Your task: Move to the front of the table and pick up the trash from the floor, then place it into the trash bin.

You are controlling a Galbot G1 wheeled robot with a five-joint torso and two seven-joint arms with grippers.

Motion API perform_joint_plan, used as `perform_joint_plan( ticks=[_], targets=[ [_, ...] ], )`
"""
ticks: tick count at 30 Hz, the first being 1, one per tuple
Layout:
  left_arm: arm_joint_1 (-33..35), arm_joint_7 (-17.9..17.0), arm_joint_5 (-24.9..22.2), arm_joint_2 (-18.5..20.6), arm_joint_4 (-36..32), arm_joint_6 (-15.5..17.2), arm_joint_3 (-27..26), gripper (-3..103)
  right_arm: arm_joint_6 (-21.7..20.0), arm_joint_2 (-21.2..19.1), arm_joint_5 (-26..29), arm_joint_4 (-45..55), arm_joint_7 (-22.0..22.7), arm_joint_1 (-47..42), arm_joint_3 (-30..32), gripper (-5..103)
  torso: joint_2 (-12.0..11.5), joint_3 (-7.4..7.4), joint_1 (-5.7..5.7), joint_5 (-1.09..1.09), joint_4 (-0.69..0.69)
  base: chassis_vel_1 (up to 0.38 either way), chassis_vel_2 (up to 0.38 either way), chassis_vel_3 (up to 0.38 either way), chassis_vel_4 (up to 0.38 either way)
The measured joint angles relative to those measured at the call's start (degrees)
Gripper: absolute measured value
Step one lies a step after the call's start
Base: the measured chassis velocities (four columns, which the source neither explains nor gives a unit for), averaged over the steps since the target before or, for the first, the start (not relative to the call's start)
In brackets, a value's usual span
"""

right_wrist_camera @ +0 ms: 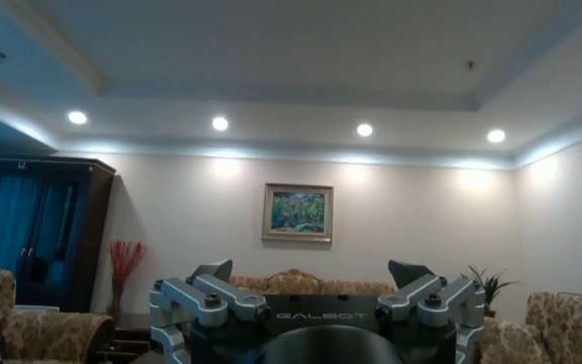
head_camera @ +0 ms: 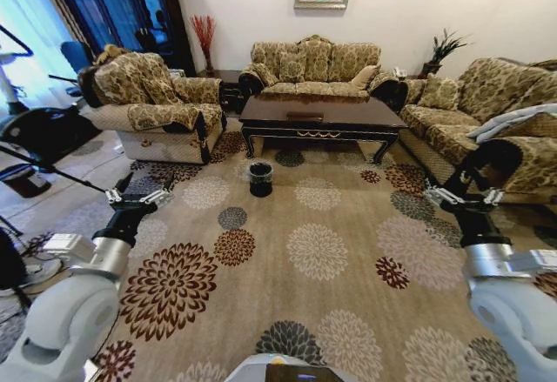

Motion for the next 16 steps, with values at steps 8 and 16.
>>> perform_joint_plan(
  ticks=[8, 16],
  targets=[
    [-0.07, -1.5, 0.68, -0.51, 0.46, 0.16, 0.23, 100, 1.44, -0.04, 1.41, -1.02, -0.86, 1.09, -2.02, 100, 0.09, 0.05, 0.04, 0.0, 0.0, 0.0, 0.0, 0.0, 0.0],
    [-0.42, -1.8, 1.6, -1.11, 0.88, 0.29, 0.84, 100, 2.61, -0.64, 2.96, -2.34, -2.03, 2.4, -2.94, 100, -0.14, -0.08, -0.05, 0.0, 0.0, 0.0, 0.0, 0.0, 0.0]
  ],
)
